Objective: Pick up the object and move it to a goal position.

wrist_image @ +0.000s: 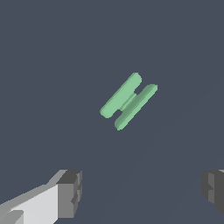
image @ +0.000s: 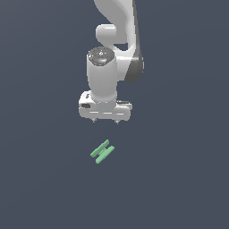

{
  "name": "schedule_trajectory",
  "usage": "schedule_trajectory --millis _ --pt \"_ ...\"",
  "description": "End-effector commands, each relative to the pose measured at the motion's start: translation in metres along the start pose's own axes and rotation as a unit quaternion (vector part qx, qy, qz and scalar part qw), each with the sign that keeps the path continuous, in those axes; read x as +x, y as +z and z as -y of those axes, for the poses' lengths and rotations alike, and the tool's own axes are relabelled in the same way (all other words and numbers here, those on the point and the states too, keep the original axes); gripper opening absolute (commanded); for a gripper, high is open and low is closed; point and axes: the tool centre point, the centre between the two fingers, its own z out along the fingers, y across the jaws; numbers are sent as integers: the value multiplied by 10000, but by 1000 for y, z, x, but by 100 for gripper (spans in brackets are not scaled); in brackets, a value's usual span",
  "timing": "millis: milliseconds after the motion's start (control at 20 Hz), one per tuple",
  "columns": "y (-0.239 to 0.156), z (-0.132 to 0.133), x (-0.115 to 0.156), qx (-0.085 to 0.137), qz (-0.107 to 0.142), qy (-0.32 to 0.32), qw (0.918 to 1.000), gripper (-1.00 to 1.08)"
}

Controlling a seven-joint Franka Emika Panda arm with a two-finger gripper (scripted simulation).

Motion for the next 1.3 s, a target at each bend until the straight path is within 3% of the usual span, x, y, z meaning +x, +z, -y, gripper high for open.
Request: schedule_trajectory --millis 0,450,850,1250 --pt "0 0 0 0 0 0 10000 100" --pt "-19 29 3 53 -64 -262 9996 100" --pt "-15 27 5 59 -57 -161 9998 100" --pt "3 22 17 93 -24 420 9991 100"
